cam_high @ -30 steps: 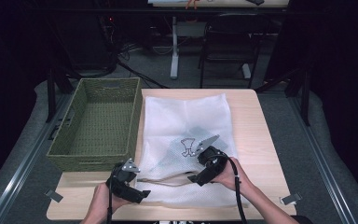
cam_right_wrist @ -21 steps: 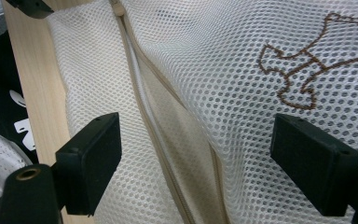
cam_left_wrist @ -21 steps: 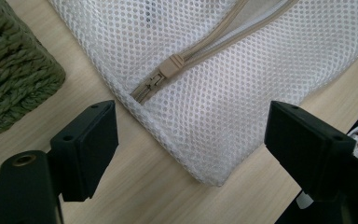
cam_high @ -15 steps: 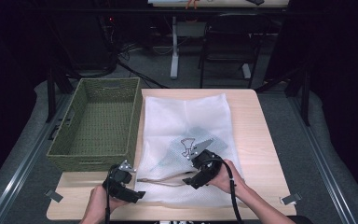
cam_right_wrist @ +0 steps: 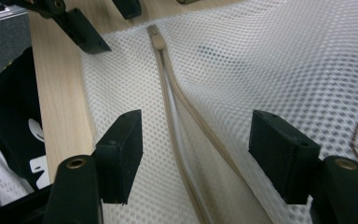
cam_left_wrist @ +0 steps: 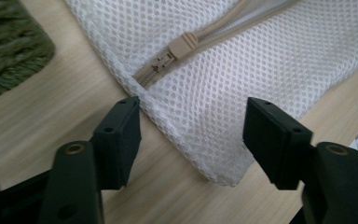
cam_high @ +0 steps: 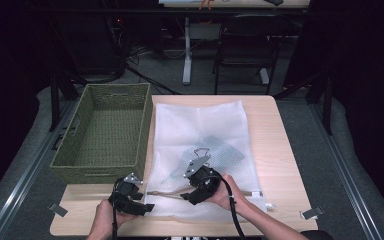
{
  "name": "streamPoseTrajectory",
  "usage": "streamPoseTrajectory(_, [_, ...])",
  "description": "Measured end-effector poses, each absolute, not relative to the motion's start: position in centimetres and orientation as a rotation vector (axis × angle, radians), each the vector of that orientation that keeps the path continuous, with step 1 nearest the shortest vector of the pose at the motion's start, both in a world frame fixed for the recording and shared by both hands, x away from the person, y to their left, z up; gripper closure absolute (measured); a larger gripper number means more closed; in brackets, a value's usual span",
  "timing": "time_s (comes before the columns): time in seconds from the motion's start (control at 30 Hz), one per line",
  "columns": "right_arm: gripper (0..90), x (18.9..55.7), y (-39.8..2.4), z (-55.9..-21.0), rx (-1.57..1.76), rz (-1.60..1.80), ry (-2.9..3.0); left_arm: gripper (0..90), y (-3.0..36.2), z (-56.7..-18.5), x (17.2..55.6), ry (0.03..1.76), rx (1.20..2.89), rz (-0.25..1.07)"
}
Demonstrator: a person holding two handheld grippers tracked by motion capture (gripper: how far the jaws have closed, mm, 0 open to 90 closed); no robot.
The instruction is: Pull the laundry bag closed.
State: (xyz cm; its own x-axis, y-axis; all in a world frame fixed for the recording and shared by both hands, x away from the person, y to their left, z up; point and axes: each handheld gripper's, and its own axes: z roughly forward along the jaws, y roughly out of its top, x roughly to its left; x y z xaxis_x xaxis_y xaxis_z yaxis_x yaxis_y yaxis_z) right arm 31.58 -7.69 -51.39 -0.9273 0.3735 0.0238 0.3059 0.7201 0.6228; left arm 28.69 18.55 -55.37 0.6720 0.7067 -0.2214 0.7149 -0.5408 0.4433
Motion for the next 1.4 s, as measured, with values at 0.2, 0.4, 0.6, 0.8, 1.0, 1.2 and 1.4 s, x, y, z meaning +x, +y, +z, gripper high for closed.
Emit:
streamPoseTrajectory(0.2, [45.9, 31.8, -5.4, -52.4, 0.508, 0.968, 2.853, 51.0, 18.4, -55.8, 28.9, 1.123, 2.381, 0.012])
streamPoseTrajectory(0.4, [54.9, 32.3, -3.1, -53.0, 0.475, 0.994, 2.850, 64.3, 18.6, -55.9, 28.8, 1.115, 2.375, 0.056])
streamPoseTrajectory(0.6, [62.3, 32.5, -0.7, -54.0, 0.432, 0.983, 2.851, 79.9, 18.3, -55.9, 28.8, 1.085, 2.397, 0.073])
streamPoseTrajectory(0.8, [68.6, 33.2, 1.0, -55.3, 0.424, 0.962, 2.866, 84.7, 18.5, -56.0, 29.0, 1.083, 2.388, 0.048])
streamPoseTrajectory(1.0, [74.6, 33.5, 1.7, -56.1, 0.433, 0.953, 2.905, 85.2, 18.7, -55.8, 29.2, 1.095, 2.363, 0.025])
streamPoseTrajectory(1.2, [81.1, 33.5, 1.8, -56.1, 0.419, 0.961, 2.907, 84.3, 19.0, -55.4, 29.3, 1.104, 2.344, 0.029])
streamPoseTrajectory(1.4, [81.5, 33.1, 1.8, -55.6, 0.394, 0.960, 2.874, 75.4, 19.4, -54.9, 29.3, 1.123, 2.306, 0.022])
